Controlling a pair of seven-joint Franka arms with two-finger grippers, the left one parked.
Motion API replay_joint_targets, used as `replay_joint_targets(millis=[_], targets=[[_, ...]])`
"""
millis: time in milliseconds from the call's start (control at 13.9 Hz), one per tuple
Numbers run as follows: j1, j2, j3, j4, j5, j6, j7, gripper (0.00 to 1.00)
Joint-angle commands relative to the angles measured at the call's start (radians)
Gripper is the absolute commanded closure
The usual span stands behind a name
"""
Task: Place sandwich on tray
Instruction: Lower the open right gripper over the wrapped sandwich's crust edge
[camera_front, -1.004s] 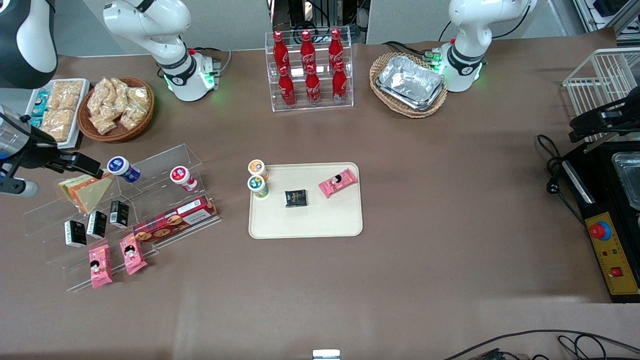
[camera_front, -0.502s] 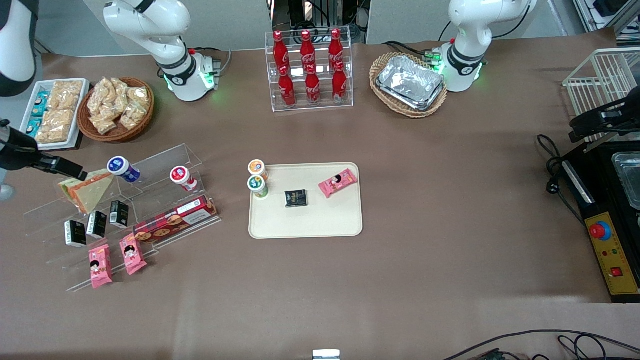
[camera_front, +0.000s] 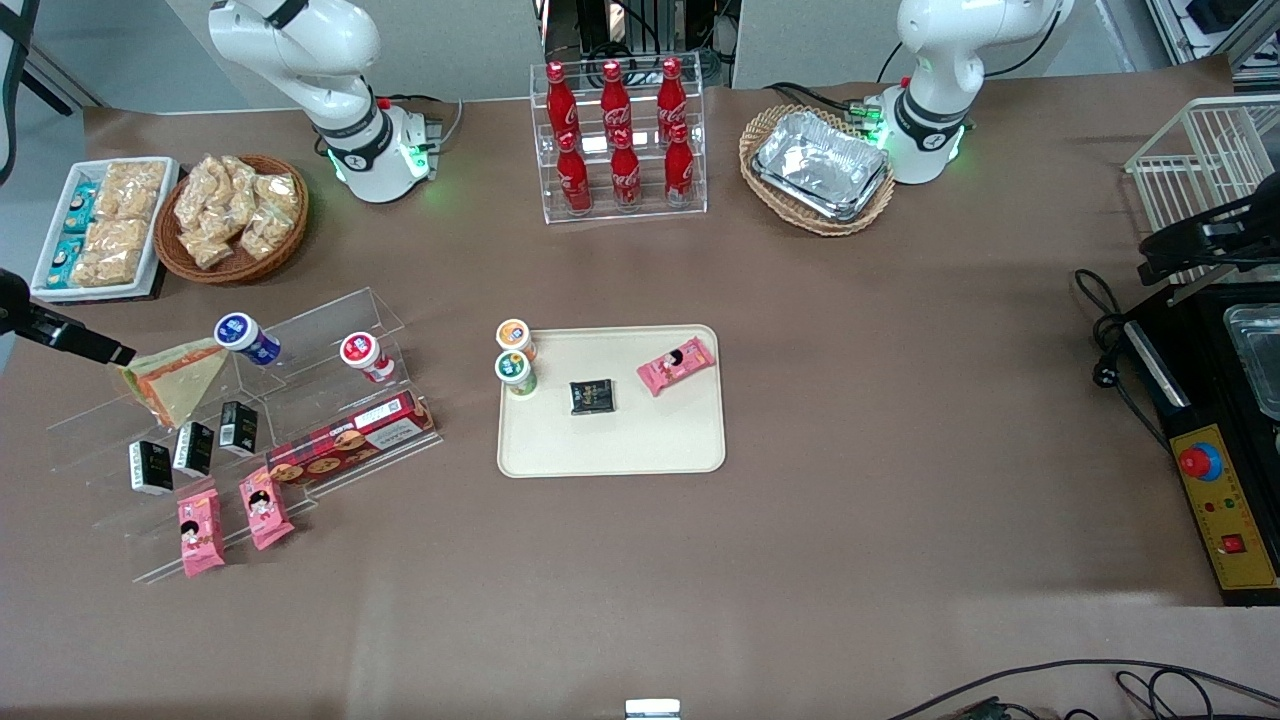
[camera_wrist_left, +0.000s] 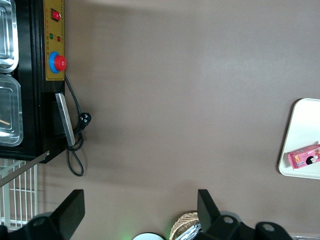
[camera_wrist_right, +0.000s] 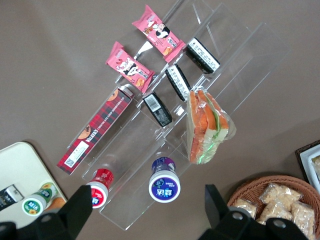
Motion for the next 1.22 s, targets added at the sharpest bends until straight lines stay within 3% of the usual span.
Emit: replay_joint_targets(millis=[0, 574, 1148], targets=[[-0.031, -0.003, 0.004, -0.029, 0.019, -0.007, 0.027, 0.00], [-0.071, 0.050, 0.003, -0.055, -0.007, 0.024, 0.011, 0.00], [-0.128, 0.050, 0.003, -0.142, -0.024, 0.123, -0.108, 0.00]])
